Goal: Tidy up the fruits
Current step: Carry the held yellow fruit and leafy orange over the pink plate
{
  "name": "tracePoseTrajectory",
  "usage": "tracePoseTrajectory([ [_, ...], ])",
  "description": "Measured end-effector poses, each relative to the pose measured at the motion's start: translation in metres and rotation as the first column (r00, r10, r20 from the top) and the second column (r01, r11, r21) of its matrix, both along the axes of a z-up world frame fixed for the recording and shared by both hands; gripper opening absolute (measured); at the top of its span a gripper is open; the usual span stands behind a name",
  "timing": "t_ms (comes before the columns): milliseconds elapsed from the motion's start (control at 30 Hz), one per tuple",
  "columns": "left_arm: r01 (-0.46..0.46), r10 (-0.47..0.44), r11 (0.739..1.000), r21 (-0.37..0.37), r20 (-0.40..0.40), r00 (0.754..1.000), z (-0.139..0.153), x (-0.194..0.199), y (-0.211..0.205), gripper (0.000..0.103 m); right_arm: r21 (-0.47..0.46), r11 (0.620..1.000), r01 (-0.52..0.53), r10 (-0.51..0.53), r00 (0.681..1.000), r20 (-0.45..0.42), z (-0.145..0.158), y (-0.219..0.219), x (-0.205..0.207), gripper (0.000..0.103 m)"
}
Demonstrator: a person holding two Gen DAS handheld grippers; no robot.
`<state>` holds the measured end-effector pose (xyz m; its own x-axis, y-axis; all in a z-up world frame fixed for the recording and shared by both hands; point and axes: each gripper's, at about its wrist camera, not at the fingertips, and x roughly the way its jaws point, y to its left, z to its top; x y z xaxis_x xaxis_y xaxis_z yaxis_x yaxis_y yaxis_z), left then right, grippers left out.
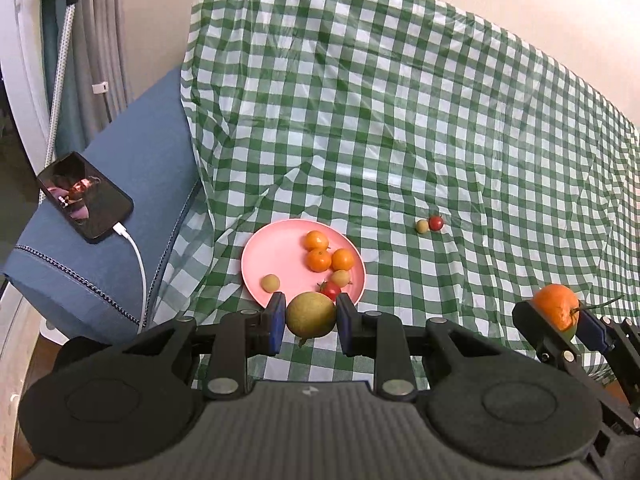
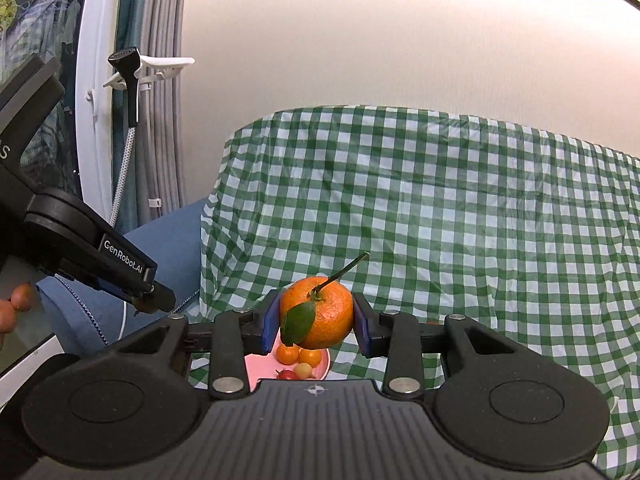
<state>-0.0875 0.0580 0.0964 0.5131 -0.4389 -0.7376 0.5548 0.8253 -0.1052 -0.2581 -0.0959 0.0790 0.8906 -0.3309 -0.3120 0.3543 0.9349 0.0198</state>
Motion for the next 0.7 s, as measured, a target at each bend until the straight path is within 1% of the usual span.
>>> tracePoseTrajectory([
  [400,0.006,-0.006,1.0,-0.013,0.018,1.0,0.005,-0.012,0.005,0.029,-0.016,1.0,-0.001,0.001,1.0,0.017,0.003,0.004,-0.011,0.039],
  [700,0.003,-0.003,1.0,-0.014,0.01,1.0,0.004,-0.011,0.007,0.03,-0.017,1.0,-0.006,0.006,1.0,0.008,0.002,0.006,-0.011,0.039],
])
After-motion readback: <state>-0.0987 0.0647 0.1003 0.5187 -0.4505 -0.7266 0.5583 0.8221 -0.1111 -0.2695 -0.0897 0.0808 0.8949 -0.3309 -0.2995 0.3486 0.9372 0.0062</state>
